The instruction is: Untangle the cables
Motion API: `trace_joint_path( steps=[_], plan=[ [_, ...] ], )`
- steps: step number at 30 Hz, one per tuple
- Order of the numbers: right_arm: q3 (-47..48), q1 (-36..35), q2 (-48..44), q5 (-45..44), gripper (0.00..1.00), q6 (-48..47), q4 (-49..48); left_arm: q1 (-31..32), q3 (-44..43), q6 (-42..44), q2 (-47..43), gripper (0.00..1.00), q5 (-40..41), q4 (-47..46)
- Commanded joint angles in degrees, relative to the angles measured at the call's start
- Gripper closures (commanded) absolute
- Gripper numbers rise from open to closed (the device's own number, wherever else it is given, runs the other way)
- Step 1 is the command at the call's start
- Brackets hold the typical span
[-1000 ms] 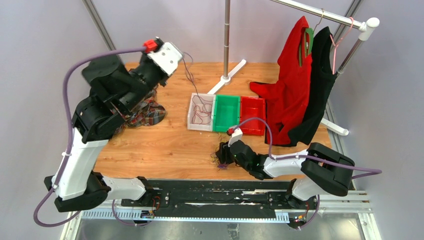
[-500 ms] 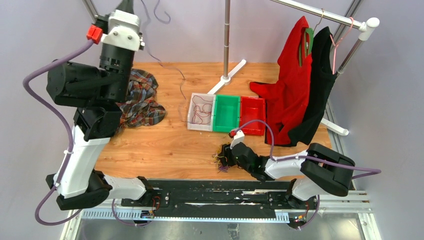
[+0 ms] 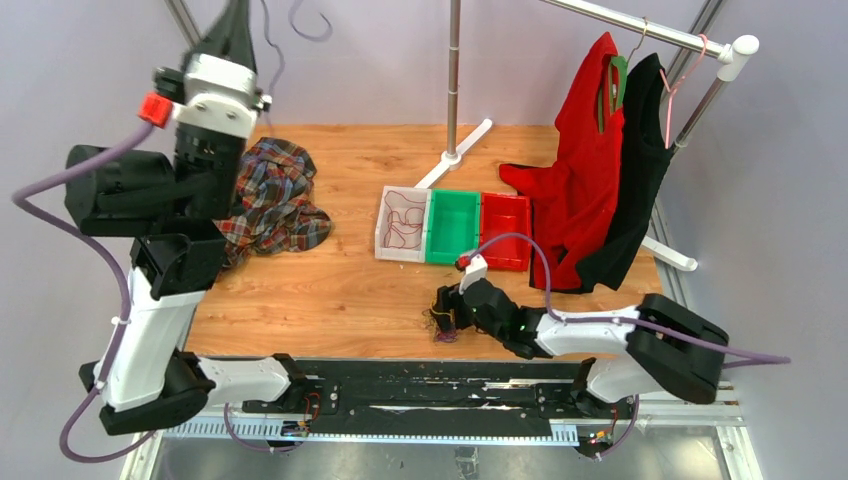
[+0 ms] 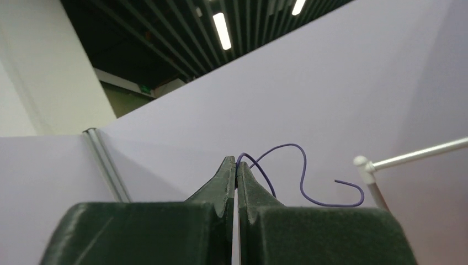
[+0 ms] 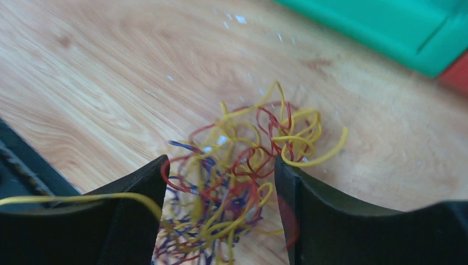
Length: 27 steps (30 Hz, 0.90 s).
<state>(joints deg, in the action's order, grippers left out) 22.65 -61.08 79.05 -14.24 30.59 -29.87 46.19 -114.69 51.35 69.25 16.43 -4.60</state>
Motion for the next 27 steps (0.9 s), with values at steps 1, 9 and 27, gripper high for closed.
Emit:
trace_joint_path(
  steps=[1, 9, 27],
  plan=[
    [9.78, -0.62, -7.86, 0.44, 0.30, -5.77, 14.21, -0.32, 7.30, -4.67, -4.10, 1.00, -5.84, 10.07],
    [23.03, -0.88, -14.77, 1.38, 0.29, -14.43, 32.04, -0.32, 22.24, -12.74, -10.41, 1.00, -11.82, 18.40],
    [22.09, -0.33, -18.89, -16.74, 0.35, -18.73, 21.94, 0.92, 20.41, -27.18, 1.77, 1.00, -22.50, 21.27]
  ],
)
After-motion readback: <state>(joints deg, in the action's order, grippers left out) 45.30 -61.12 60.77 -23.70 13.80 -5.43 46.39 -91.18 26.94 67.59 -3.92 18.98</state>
